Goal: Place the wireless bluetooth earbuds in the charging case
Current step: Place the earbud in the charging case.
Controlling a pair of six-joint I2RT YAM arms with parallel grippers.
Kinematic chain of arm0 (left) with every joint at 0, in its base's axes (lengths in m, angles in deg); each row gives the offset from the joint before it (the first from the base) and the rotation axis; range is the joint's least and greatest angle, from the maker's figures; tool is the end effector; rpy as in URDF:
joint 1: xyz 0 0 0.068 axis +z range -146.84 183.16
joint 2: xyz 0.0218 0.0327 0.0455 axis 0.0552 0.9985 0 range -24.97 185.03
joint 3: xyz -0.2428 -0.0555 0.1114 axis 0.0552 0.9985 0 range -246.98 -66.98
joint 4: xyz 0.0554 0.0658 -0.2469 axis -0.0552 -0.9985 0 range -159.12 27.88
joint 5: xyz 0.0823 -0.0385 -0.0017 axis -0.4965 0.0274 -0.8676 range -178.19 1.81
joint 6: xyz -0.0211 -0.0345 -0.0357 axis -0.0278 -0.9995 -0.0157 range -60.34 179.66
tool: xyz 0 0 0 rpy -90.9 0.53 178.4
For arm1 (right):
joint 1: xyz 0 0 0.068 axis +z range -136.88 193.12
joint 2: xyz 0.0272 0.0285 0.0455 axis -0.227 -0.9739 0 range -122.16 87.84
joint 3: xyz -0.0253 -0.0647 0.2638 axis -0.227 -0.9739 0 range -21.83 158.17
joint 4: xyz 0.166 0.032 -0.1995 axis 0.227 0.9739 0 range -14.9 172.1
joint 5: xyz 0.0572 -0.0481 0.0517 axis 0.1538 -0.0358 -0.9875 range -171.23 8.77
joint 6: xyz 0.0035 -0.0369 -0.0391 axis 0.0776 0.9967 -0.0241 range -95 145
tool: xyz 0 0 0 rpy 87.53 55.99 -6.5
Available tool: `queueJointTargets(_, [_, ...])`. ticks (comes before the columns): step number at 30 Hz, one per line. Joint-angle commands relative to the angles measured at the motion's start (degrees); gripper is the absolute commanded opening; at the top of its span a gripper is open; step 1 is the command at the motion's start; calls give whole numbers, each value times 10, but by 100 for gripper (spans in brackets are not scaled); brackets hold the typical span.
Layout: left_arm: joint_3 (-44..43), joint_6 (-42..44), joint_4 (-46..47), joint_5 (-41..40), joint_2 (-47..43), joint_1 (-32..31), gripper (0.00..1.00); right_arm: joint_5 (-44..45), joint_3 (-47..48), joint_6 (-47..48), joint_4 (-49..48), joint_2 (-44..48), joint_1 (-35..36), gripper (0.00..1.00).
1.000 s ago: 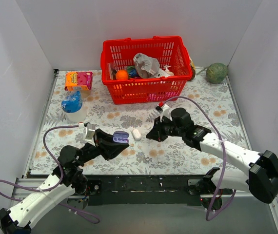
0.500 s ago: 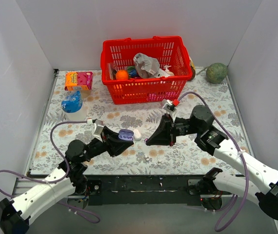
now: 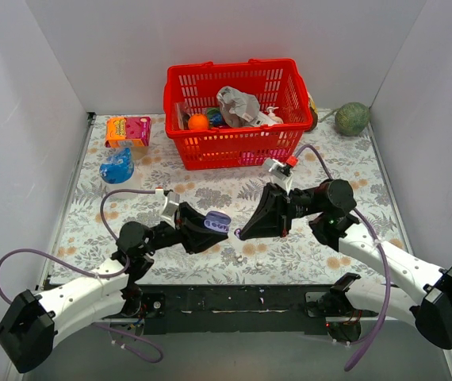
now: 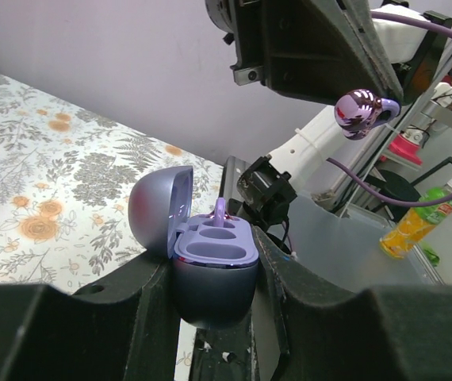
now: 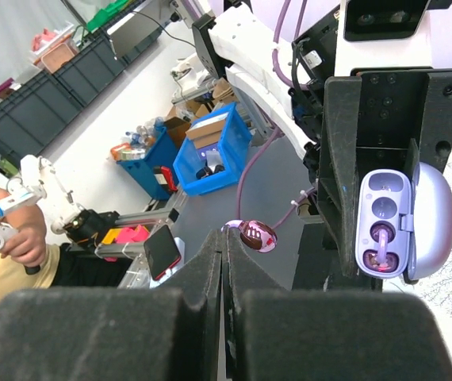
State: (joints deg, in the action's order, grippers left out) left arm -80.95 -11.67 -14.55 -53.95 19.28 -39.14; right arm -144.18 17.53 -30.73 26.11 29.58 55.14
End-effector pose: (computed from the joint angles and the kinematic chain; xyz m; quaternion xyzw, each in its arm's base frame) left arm 0.1132 -0.1303 0.2567 0.0875 0.6078 -0.7397 0.2752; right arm 0.1349 0.1645 0.3606 -0.3983 0.4768 0.7281 0.2895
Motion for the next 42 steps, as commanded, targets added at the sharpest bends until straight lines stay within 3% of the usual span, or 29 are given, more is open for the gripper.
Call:
queueJointTargets(1, [-15, -21, 85, 34, 25, 2, 0, 13, -7, -47, -92, -9, -2, 1])
queueJointTargets(5, [-21, -23, 88, 35, 38, 1, 0, 27, 0, -26, -60, -12, -1, 1])
queueJointTargets(10, [-43, -21, 56, 43, 56, 0, 0, 54, 29, 68, 91, -5, -1, 1])
queueJointTargets(13, [-53, -18, 38, 47, 69, -4, 0, 63, 35, 83, 115, -8, -1, 1])
queueJointTargets(26, [-64, -13, 34, 52, 105, -29, 0, 69, 45, 91, 123, -29, 10, 1])
queueJointTargets(42, [-69, -14, 42, 65, 115, -49, 0, 78, 72, 174, 242, -47, 13, 1])
